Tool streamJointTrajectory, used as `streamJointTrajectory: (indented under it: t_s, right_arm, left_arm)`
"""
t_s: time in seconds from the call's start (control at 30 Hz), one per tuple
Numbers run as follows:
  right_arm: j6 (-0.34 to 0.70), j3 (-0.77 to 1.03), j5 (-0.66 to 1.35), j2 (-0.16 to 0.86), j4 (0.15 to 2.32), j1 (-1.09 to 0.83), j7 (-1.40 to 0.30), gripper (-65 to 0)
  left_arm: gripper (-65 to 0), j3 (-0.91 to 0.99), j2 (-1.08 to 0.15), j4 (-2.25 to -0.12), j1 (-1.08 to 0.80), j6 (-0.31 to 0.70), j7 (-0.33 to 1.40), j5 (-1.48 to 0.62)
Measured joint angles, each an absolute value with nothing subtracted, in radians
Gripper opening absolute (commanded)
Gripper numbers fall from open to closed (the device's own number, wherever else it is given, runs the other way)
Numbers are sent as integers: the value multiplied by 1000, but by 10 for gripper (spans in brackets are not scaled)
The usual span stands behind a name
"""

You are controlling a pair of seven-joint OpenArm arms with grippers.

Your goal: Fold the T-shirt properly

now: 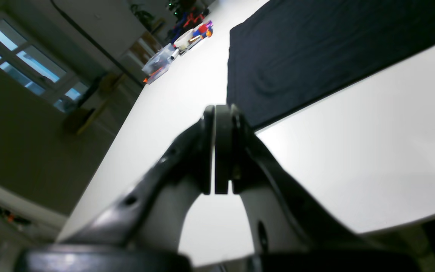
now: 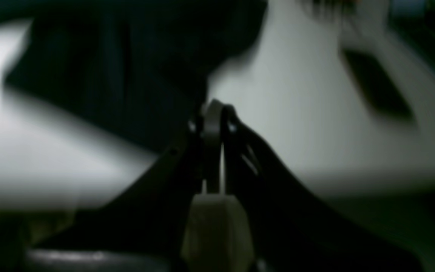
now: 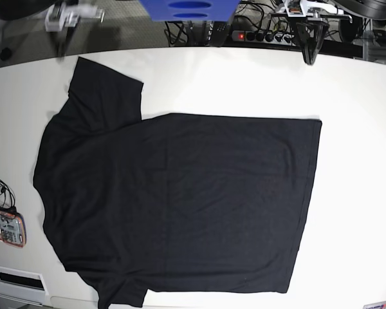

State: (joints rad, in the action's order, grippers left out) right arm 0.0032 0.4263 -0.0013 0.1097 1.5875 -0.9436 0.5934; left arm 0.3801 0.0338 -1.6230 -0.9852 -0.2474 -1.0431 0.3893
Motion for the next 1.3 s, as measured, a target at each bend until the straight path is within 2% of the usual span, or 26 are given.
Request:
streamJointTrajectory:
  t_s: [0.17,0.3,0.47,0.67,1.03,1.1,1.17,1.3]
  right_arm:
    - [6,336,-4,281,1620,-978,437,-650]
    - [-6,268,4,368,1728,-931,355,-650]
    - [11,215,-4,365,1850,-944,228,-650]
    - [3,224,-1,368,1875,-896,210,-650]
    - [6,212,0,363,1876,-900,199,-645]
    - [7,212,0,363,1877,-903,154,-645]
    - [7,212,0,363,1895,-905,54,-633]
    - [7,212,-1,363,1927,-905,-11,-547]
  left_arm:
    - [-650,380,109,-1622,-926,-247,-1042,390]
    - [-650,378,152,-1622,-892,-242,-1044,393]
    - [-650,379,152,-1623,-870,-244,-1043,390]
    - [-650,381,151,-1623,-838,-243,-1042,408]
    - [-647,378,-38,-1621,-834,-240,-957,478]
    - [-641,378,-60,-1621,-834,-241,-957,479]
    - [-591,378,-70,-1621,-834,-240,-957,479]
    - [-418,378,-84,-1621,-834,-240,-956,487]
